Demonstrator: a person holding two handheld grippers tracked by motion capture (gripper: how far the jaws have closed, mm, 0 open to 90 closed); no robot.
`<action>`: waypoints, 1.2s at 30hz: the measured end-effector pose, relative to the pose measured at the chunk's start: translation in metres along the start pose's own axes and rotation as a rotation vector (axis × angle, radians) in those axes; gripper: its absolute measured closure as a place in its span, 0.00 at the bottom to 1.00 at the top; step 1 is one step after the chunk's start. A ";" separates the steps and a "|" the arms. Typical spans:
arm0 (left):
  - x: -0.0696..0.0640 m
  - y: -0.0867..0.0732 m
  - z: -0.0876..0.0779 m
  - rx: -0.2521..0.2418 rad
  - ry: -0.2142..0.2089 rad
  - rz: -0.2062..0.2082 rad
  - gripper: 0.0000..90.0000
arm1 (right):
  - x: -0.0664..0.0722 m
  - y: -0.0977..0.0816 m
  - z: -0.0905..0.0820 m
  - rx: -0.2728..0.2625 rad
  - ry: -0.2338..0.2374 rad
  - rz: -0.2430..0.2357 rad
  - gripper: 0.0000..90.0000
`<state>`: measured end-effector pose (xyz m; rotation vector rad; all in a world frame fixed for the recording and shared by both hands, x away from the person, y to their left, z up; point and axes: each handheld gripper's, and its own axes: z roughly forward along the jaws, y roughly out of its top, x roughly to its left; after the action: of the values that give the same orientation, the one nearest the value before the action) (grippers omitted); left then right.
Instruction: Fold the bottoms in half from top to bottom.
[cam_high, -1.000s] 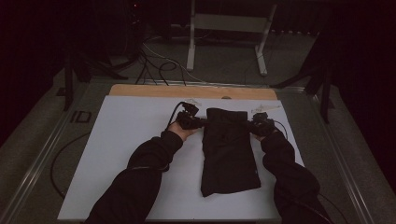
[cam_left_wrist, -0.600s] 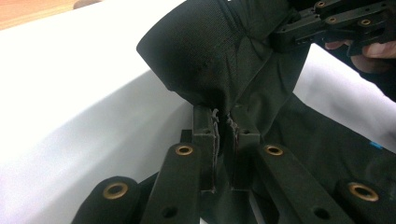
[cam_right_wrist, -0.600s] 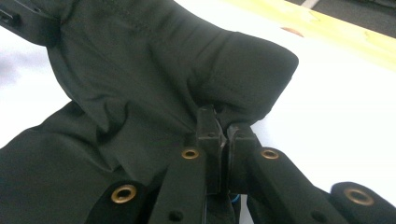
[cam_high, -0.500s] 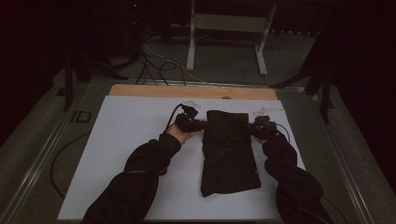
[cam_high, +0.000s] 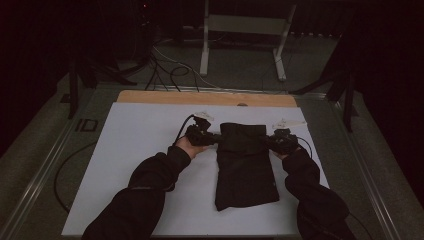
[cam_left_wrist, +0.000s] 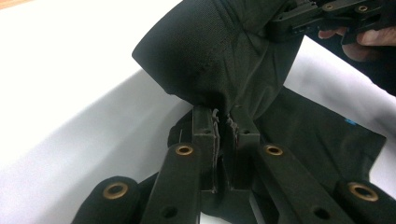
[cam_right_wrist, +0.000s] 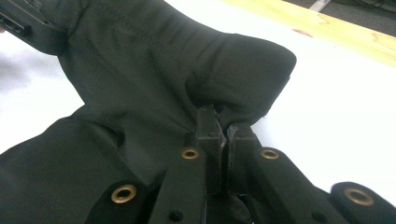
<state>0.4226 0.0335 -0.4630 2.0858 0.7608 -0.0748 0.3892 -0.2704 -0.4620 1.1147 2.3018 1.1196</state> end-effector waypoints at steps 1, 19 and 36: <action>-0.001 0.000 -0.001 0.002 -0.002 0.003 0.94 | 0.001 0.000 -0.001 0.000 -0.001 -0.010 0.97; -0.018 -0.013 -0.011 0.034 -0.059 0.037 0.94 | 0.022 -0.010 -0.025 -0.010 0.017 -0.038 0.97; -0.037 -0.027 -0.015 0.067 -0.095 0.062 0.94 | 0.042 -0.026 -0.043 0.004 0.039 -0.053 0.97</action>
<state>0.3747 0.0383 -0.4621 2.1510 0.6434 -0.1663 0.3241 -0.2697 -0.4543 1.0360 2.3498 1.1265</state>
